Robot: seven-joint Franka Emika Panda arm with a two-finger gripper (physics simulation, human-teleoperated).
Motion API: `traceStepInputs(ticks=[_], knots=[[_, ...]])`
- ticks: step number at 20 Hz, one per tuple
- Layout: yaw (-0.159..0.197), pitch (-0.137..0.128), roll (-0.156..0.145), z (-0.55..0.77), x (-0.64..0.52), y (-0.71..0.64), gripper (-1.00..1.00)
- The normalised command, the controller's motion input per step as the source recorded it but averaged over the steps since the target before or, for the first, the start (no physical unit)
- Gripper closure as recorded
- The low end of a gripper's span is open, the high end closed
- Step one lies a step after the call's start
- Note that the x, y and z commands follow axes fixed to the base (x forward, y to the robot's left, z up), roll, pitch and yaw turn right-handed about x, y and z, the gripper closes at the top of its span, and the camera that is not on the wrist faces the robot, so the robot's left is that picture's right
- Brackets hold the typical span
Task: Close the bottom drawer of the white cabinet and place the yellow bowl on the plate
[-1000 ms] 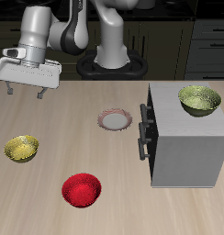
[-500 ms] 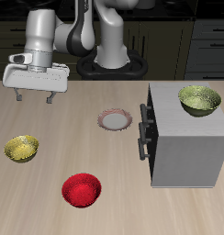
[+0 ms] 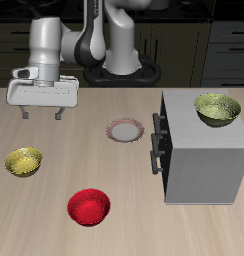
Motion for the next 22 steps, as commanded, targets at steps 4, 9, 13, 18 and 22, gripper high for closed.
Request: traceStepInputs(ticks=[4, 9, 13, 18, 22], knots=[[0.041, 0.039, 0.0, -0.33, 0.09, 0.0, -1.0], [0.031, 0.028, -0.01, -0.33, 0.05, -0.08, -1.0], [0.011, 0.012, -0.009, -0.18, -0.01, -0.08, -1.0], [0.01, 0.017, -0.016, -0.19, -0.03, -0.12, -1.0], [0.002, 0.012, -0.003, -0.17, -0.05, -0.14, -1.0]])
